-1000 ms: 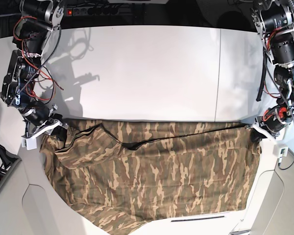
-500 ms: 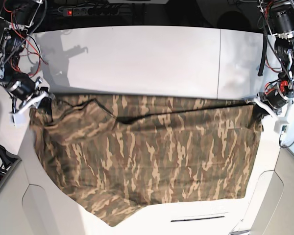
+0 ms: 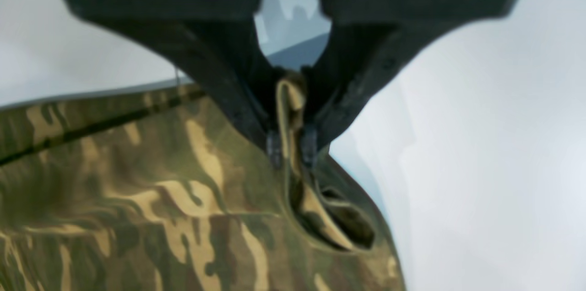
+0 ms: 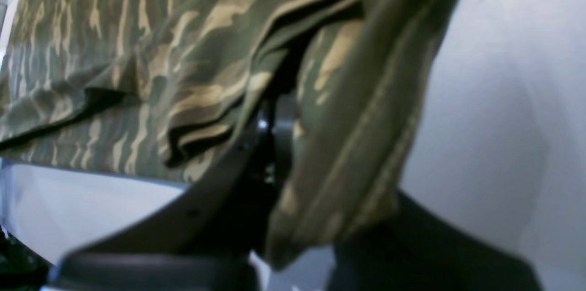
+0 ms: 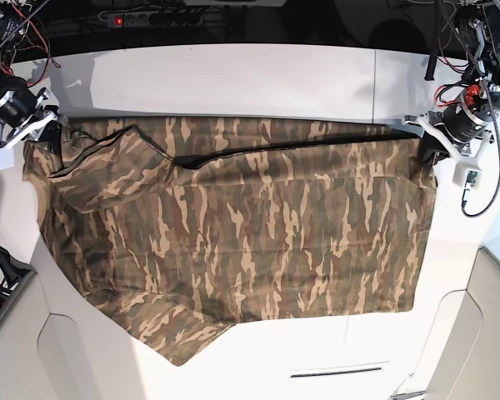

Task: Fold the T-shirt properly
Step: 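Lay the folded edge down with both grippers and release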

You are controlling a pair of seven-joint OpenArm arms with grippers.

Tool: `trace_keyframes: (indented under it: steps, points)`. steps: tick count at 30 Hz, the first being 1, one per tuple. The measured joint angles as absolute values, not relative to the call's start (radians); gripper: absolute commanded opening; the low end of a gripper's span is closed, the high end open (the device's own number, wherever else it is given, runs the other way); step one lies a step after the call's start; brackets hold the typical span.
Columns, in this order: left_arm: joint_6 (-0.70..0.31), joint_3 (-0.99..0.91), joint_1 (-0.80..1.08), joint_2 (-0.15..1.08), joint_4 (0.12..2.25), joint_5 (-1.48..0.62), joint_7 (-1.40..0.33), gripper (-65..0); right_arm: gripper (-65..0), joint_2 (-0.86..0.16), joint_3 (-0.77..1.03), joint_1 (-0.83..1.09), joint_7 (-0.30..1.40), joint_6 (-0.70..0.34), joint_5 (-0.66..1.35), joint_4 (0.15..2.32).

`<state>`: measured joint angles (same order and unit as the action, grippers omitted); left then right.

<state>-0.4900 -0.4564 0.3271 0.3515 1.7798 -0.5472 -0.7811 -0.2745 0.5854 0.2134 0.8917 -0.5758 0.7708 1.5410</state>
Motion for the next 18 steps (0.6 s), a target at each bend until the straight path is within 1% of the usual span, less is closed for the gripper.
trace_keyframes:
  steps: [1,3,5,6,7,8,14,18]
  points:
    - [-0.495,-0.464,0.328,0.346,1.780,-0.548,-0.781,-62.0,-65.0,-0.274,0.585,0.215,0.892,-0.576,0.771,1.541]
    - [-0.503,-0.469,0.333,0.341,1.780,-0.548,-0.781,-52.4,-65.0,-0.274,0.585,0.218,0.892,-0.576,0.770,1.541]
    - [-0.503,-0.469,0.333,0.341,1.780,-0.545,-0.782,-42.7,-51.0,-0.274,0.587,0.219,0.892,-0.576,0.770,1.541]
    - [-0.502,-0.469,0.332,0.341,1.780,-0.547,-0.781,-39.1,-44.0,-0.274,0.588,0.218,0.891,-0.575,0.770,1.541]
    - [-0.503,-0.469,0.332,0.341,1.780,-0.546,-0.781,-37.8,-39.2,-0.275,0.589,0.219,0.887,-0.575,0.770,1.541]
    - [-0.503,-0.469,0.332,0.341,1.780,-0.546,-0.781,-37.9,-36.4,-0.275,0.589,0.219,0.881,-0.575,0.770,1.541]
    - [-0.503,-0.495,0.320,0.341,1.781,-0.547,-0.781,-37.9,-35.9,-0.301,0.604,0.216,0.779,-0.575,0.751,1.541]
    - [-0.503,-0.542,0.318,0.341,1.783,-0.551,-0.779,-37.9,-35.9,-0.304,0.631,0.181,0.770,-0.573,0.742,1.541]
